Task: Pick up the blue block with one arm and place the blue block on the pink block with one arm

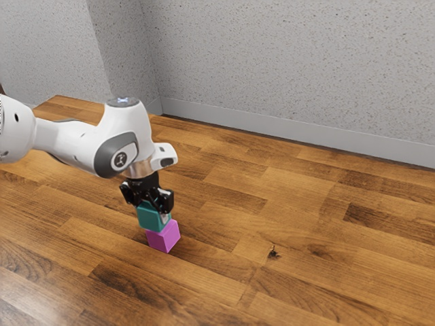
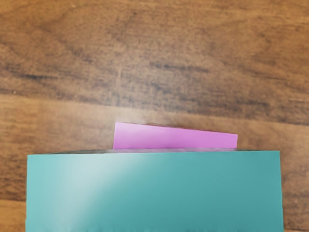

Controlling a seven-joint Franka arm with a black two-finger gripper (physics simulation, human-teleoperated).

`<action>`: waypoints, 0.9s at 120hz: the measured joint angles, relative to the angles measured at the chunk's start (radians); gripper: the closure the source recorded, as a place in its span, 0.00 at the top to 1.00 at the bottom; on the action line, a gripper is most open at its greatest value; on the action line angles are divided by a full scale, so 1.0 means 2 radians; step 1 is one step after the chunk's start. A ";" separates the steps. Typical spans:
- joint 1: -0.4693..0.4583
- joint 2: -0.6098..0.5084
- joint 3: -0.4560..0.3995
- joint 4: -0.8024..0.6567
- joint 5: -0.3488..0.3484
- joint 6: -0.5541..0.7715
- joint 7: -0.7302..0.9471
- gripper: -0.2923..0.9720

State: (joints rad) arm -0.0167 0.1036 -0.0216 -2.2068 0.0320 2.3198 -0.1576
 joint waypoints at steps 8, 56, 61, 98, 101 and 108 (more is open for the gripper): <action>0.000 0.002 0.000 0.000 0.000 0.003 0.000 0.53; 0.000 0.006 -0.006 0.000 -0.002 0.020 0.002 0.57; 0.000 0.005 -0.006 0.000 -0.003 0.021 0.002 0.61; -0.028 -0.122 -0.008 0.010 -0.007 0.022 0.005 0.73; -0.034 -0.131 -0.009 0.017 -0.007 0.019 0.005 0.74; -0.040 -0.139 -0.011 0.076 -0.009 -0.019 0.004 0.74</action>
State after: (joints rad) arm -0.0958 -0.1743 -0.0434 -2.0540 0.0141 2.2810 -0.1502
